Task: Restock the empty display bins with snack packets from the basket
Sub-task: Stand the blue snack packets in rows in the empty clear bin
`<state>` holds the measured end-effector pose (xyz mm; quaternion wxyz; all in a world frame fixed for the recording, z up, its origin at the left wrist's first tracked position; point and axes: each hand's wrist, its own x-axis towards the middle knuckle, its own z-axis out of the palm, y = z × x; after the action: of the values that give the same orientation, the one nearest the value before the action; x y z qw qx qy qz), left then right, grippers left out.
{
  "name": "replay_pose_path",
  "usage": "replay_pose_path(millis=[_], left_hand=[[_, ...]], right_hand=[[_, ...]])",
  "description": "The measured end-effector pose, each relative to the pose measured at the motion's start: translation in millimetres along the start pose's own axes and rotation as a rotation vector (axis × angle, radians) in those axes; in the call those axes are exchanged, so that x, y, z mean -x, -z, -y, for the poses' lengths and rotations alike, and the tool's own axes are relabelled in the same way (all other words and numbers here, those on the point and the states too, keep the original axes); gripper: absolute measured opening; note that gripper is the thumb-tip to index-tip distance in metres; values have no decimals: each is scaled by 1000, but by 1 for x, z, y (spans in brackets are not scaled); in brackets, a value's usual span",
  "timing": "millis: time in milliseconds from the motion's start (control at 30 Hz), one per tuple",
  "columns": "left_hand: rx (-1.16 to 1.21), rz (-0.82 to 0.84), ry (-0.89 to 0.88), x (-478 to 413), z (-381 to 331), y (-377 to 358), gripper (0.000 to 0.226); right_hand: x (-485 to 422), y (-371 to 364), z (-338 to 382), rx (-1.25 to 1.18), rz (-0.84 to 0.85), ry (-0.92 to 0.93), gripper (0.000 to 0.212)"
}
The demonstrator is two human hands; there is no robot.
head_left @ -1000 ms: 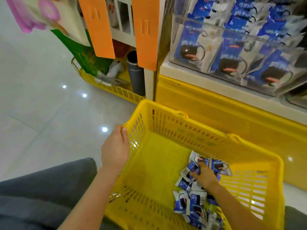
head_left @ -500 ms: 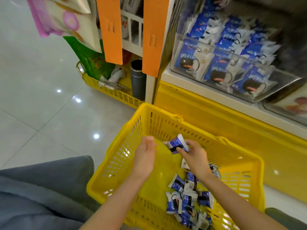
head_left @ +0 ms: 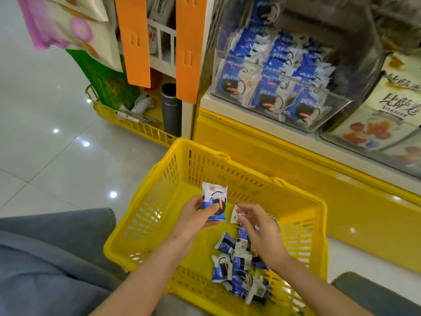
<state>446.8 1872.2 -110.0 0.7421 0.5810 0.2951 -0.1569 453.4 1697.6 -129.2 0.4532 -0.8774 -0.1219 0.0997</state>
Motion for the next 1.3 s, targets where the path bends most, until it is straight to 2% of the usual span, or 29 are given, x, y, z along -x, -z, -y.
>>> replay_pose_path(millis=[33,100,167,233,300,467,533,667,767,967,1100,1167,1300], left_hand=[[4,-13,3,-1,1,0,39],[22,-20,14,-3,4,-1,38],[7,-21,34,-6,8,-2,35],[-44,-25,57,-9,14,-4,33],[-75,-11,69,-11,20,-6,30],[-148,48,93,-15,31,-10,28],[-177,55,113,-16,37,-12,30],[-259,34,120,-13,50,-13,29],[-346,25,57,-6,53,-18,25],[-237,118,-110,18,41,-33,34],[30,147,-143,27,28,-30,49],[153,177,-156,28,20,-28,46],[225,205,-197,29,-1,-25,27]], right_hand=[[3,4,-15,19,71,-115,23],[12,10,-47,72,396,-327,19],[25,12,-79,156,689,-465,33],[38,7,-100,302,854,-493,46],[47,-1,-111,398,922,-458,42],[50,-7,-116,493,784,-428,19],[44,-3,-108,438,633,-409,16],[18,8,-69,248,213,-393,16],[3,10,-39,159,18,-367,24],[1,5,17,-39,-78,-265,23],[5,9,42,-114,-34,-200,19],[7,13,53,-118,-47,-148,25],[5,31,70,-148,-148,-124,35]])
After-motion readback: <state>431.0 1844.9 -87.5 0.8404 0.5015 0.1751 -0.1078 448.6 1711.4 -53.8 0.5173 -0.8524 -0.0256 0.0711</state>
